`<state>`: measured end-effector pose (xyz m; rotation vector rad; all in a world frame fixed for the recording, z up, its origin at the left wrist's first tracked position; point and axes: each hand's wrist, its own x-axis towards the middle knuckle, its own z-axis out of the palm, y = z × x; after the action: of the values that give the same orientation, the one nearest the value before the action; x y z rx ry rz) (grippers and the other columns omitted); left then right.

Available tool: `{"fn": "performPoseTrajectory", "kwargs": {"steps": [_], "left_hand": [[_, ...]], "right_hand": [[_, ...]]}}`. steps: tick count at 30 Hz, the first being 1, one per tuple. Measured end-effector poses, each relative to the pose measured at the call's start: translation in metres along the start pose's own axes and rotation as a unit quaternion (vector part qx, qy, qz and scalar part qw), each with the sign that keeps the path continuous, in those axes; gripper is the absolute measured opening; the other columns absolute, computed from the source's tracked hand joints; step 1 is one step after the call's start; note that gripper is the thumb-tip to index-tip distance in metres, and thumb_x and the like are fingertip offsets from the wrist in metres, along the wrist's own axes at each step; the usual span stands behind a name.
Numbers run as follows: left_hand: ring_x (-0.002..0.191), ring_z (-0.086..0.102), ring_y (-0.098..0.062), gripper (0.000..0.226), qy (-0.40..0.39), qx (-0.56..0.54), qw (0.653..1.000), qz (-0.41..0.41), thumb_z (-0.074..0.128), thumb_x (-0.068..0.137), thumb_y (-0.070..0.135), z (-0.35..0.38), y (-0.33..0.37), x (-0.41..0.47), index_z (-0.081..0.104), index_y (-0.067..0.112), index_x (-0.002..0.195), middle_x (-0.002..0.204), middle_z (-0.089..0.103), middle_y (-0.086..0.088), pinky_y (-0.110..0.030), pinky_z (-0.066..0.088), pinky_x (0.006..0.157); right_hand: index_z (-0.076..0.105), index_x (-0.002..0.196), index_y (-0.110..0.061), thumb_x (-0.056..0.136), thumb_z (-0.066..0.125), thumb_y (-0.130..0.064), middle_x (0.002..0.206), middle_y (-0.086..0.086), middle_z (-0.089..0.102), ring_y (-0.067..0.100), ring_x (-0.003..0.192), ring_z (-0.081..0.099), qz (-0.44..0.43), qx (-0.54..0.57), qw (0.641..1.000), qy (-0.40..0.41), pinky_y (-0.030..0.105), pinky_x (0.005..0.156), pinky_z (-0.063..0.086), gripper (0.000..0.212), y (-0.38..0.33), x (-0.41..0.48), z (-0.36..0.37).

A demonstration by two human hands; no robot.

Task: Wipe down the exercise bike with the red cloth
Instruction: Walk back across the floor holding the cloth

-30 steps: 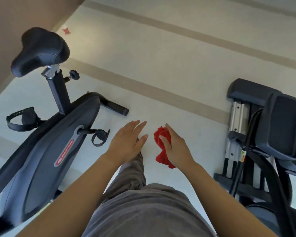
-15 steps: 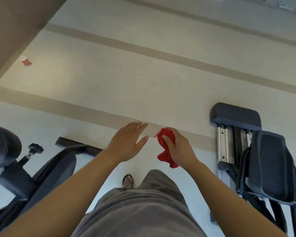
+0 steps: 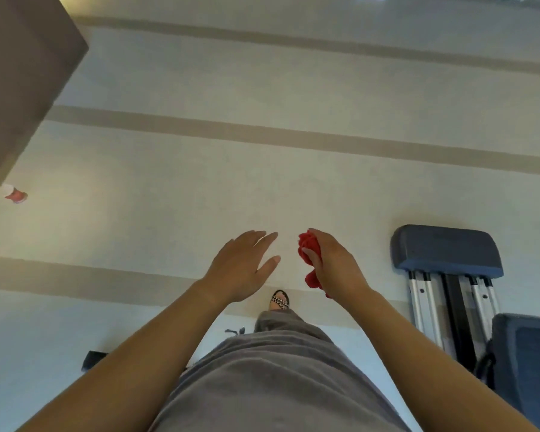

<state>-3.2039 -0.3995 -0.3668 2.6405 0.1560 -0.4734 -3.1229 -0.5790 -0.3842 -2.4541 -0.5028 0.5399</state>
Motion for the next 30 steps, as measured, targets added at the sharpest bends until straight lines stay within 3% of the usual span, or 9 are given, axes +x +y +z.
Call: {"fn": "performPoseTrajectory", "kwargs": {"steps": [3,8,10,14,16,21,24,27,30], "left_hand": [[0.145,0.018,-0.016,0.058,-0.017,0.015,1.0,0.005,0.026,0.097,0.055,-0.033,0.001,0.067,0.016,0.034,0.15,0.158,0.02,0.006,-0.036,0.019,0.116],[0.144,0.022,-0.017,0.057,-0.001,0.0,1.0,0.004,0.026,0.097,0.054,-0.081,-0.006,0.17,0.018,0.033,0.15,0.158,0.023,0.005,-0.037,0.023,0.115],[0.144,0.022,-0.017,0.057,-0.001,-0.013,1.0,0.001,0.027,0.097,0.053,-0.099,-0.011,0.213,0.018,0.033,0.15,0.158,0.023,0.005,-0.036,0.023,0.116],[0.144,0.021,-0.017,0.057,0.011,-0.03,0.999,0.011,0.028,0.098,0.051,-0.139,-0.031,0.313,0.018,0.032,0.15,0.158,0.022,0.004,-0.038,0.023,0.117],[0.144,0.021,-0.018,0.057,0.018,-0.031,0.999,0.019,0.028,0.098,0.051,-0.164,-0.043,0.366,0.018,0.031,0.15,0.158,0.023,0.003,-0.039,0.024,0.117],[0.143,0.024,-0.017,0.054,0.029,-0.018,0.998,0.062,0.029,0.099,0.047,-0.246,-0.067,0.491,0.022,0.03,0.15,0.156,0.027,0.002,-0.038,0.025,0.115],[0.141,0.027,-0.018,0.052,0.049,0.004,0.995,0.091,0.032,0.099,0.045,-0.293,-0.073,0.563,0.026,0.03,0.149,0.154,0.03,0.002,-0.037,0.027,0.114],[0.14,0.029,-0.019,0.052,0.041,0.024,0.992,0.121,0.033,0.099,0.044,-0.332,-0.071,0.637,0.027,0.029,0.148,0.153,0.032,0.001,-0.036,0.028,0.112],[0.14,0.029,-0.019,0.052,0.018,0.044,0.988,0.148,0.032,0.099,0.045,-0.36,-0.064,0.71,0.027,0.029,0.149,0.153,0.033,0.0,-0.035,0.028,0.111]], "right_hand": [[0.039,0.139,-0.015,0.096,0.047,-0.032,0.135,0.005,0.051,0.024,0.118,0.053,-0.009,-0.005,0.999,-0.036,0.027,0.099,0.037,0.046,-0.001,0.065,-0.027],[0.036,0.14,-0.019,0.097,0.045,-0.033,0.133,0.003,0.053,0.024,0.107,0.061,0.017,0.014,0.999,-0.045,0.033,0.091,0.048,0.047,-0.009,0.164,-0.067],[0.035,0.141,-0.019,0.097,0.044,-0.033,0.133,0.003,0.053,0.023,0.103,0.062,0.009,0.008,0.999,-0.038,0.032,0.086,0.05,0.047,-0.011,0.209,-0.081],[0.035,0.141,-0.018,0.097,0.045,-0.033,0.136,0.003,0.051,0.023,0.111,0.057,0.004,-0.01,1.0,-0.007,0.031,0.089,0.049,0.047,-0.013,0.312,-0.109],[0.036,0.141,-0.019,0.097,0.045,-0.033,0.135,0.003,0.051,0.023,0.107,0.059,0.01,-0.01,1.0,0.002,0.032,0.083,0.052,0.047,-0.014,0.365,-0.123],[0.038,0.139,-0.023,0.097,0.041,-0.035,0.127,-0.001,0.053,0.019,0.088,0.06,0.043,0.021,0.998,0.032,0.022,0.048,0.05,0.043,-0.026,0.484,-0.174],[0.041,0.136,-0.023,0.097,0.042,-0.033,0.121,-0.006,0.053,0.011,0.08,0.058,0.029,0.027,0.998,0.052,0.017,0.051,0.048,0.04,-0.032,0.551,-0.205],[0.047,0.131,-0.018,0.097,0.045,-0.029,0.125,0.0,0.056,0.015,0.091,0.059,0.01,0.004,0.998,0.063,0.01,0.062,0.037,0.035,-0.034,0.619,-0.239],[0.051,0.121,-0.016,0.096,0.047,-0.028,0.122,0.002,0.058,0.011,0.086,0.055,0.004,-0.015,0.996,0.082,0.008,0.065,0.035,0.028,-0.025,0.684,-0.271]]}}
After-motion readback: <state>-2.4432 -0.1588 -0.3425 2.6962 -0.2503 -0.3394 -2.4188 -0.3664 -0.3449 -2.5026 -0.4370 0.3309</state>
